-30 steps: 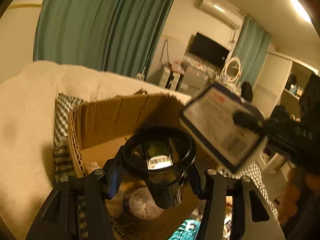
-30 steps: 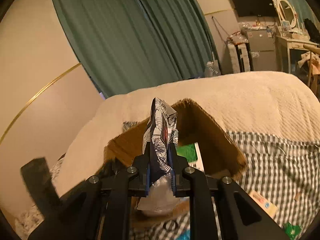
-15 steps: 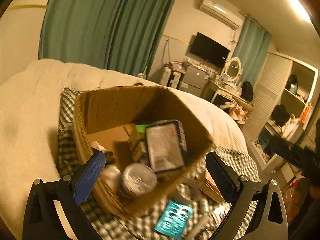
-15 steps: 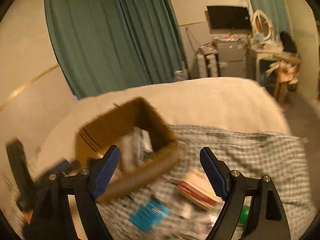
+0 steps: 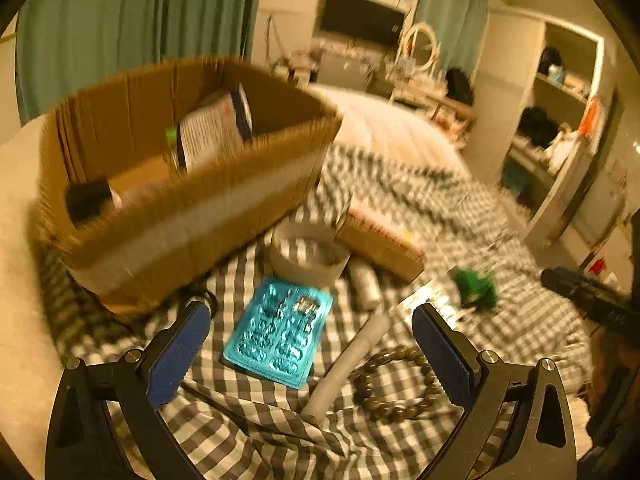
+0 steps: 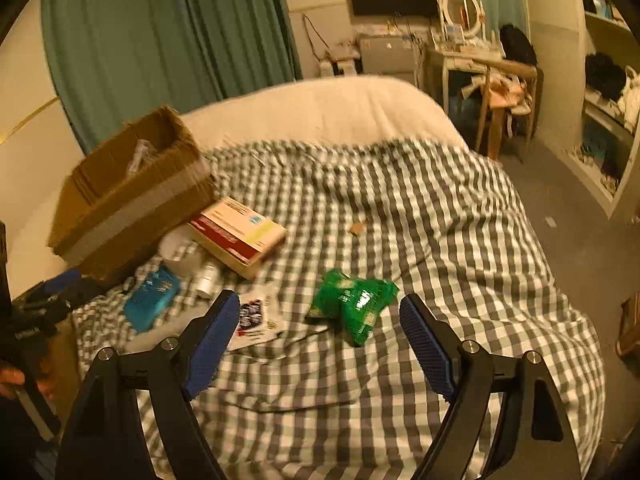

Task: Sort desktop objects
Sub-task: 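Grasp the blue pill blister with left tool while right tool grasps the green packet, then drop the blue blister into the box with left tool while right tool drops the green packet, then reach the left tool to the white tube and comb on the blanket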

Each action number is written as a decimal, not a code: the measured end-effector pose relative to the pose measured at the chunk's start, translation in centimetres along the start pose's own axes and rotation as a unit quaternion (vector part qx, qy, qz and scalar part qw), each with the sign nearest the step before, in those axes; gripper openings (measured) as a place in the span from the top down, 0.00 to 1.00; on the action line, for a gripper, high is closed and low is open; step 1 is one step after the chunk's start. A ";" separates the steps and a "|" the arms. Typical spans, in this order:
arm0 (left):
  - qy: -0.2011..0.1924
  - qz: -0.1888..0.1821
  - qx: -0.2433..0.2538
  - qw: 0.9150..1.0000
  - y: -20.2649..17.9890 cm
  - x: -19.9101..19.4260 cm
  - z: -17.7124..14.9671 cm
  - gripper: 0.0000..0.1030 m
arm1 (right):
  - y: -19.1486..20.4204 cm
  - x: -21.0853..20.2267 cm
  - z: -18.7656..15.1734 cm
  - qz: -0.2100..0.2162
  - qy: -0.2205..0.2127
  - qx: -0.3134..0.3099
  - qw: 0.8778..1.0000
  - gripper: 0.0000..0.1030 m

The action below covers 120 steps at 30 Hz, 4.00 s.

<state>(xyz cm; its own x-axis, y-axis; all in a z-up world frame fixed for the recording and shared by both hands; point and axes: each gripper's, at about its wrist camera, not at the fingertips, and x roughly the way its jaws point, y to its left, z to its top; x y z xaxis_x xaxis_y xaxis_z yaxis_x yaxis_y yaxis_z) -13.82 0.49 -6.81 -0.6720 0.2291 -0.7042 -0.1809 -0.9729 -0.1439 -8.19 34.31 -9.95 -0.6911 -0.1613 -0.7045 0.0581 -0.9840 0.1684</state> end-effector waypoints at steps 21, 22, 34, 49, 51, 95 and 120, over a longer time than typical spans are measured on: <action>0.083 0.072 0.002 0.994 2.8 8.9 -1.7 0.00 | -1.8 11.3 -0.4 -0.011 0.062 0.017 0.998 0.19; 0.082 0.066 -0.008 0.994 3.2 8.8 -1.5 0.00 | -1.8 11.2 -0.4 -0.009 0.062 0.018 0.998 0.19; 0.107 0.062 0.002 0.992 3.3 7.9 -1.5 0.33 | -1.4 11.0 -0.2 -0.024 0.077 0.000 0.997 0.55; 0.055 0.055 0.029 0.997 0.3 2.8 1.6 0.33 | 0.7 3.8 1.1 -0.015 0.000 -0.042 0.999 0.56; 0.028 0.046 0.028 0.998 0.0 1.2 2.6 0.33 | 0.6 2.4 1.1 -0.015 -0.005 -0.041 0.999 0.56; -0.104 0.014 -0.147 0.983 15.5 -8.8 13.0 0.01 | 21.3 1.8 16.0 0.146 -0.065 -0.014 0.987 0.12; -0.012 0.002 0.014 1.000 -0.8 -3.8 -0.2 0.00 | 5.4 -0.5 -0.1 0.063 -0.009 -0.062 0.996 0.12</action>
<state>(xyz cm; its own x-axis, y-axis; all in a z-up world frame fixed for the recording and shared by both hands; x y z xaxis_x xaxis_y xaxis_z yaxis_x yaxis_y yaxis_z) -10.96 0.40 -4.13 -0.6905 0.2255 -0.6873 -0.1974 -0.9728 -0.1209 -7.40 29.05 -8.76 -0.6854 -0.2838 -0.6706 0.2322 -0.9580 0.1681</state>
